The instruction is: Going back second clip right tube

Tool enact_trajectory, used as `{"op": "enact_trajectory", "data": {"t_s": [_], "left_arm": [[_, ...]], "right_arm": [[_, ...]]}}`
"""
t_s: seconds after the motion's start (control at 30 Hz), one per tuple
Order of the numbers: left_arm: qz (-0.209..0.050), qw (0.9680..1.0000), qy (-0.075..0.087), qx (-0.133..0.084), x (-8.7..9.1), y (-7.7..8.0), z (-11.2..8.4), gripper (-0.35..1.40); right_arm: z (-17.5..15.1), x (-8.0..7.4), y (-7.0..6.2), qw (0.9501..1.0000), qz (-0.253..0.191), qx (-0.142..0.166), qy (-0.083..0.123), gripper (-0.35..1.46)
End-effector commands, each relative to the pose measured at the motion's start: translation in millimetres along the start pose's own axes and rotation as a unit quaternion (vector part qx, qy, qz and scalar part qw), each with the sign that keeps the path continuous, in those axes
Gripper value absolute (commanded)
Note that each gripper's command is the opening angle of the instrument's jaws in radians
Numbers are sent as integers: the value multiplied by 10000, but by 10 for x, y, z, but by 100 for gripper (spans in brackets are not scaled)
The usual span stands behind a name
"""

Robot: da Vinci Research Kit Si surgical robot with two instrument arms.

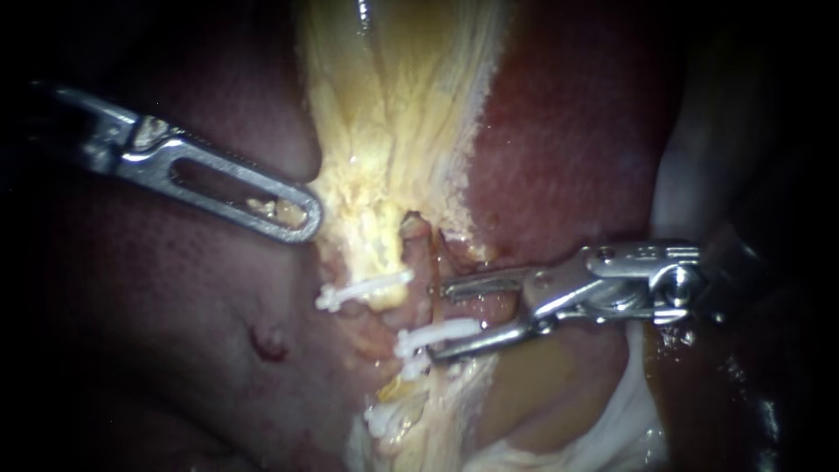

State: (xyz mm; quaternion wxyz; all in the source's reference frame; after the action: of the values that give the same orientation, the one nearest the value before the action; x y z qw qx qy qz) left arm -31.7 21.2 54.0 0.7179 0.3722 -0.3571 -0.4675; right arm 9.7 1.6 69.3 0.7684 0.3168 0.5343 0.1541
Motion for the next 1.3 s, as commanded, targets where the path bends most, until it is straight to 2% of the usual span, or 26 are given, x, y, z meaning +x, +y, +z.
{"op": "enact_trajectory", "data": {"t_s": [0.03, 0.23, 0.37, 0.5, 0.67, 0.83, 1.07, 1.3], "left_arm": [[4, 10000, 1, 5, 0, 0, -1, -35], [5, 10000, 3, 7, 0, 0, -1, -35], [6, 10000, 4, 8, 0, 0, -2, -35], [5, 10000, 3, 7, 0, 0, -1, -35], [16, 10000, -5, -6, 2, 5, 4, -35], [42, 10000, 23, 11, 6, 16, 26, -35], [57, 10000, 52, 7, 1, 31, 60, -35], [91, 9999, 110, -54, 3, 50, 80, -35]], "right_arm": [[-6, 2, -1, 10000, -60, -21, 7, 50], [-48, 14, -7, 9986, -523, -101, 30, 50], [-76, 30, -11, 9970, -747, -216, 44, 50], [-93, 41, -14, 9958, -874, -277, 48, 50], [-99, 46, -16, 9952, -930, -300, 34, 50], [-99, 46, -16, 9952, -929, -299, 49, 50], [-100, 46, -16, 9952, -928, -300, 49, 50], [-99, 47, -18, 9949, -957, -299, 62, 50]]}}
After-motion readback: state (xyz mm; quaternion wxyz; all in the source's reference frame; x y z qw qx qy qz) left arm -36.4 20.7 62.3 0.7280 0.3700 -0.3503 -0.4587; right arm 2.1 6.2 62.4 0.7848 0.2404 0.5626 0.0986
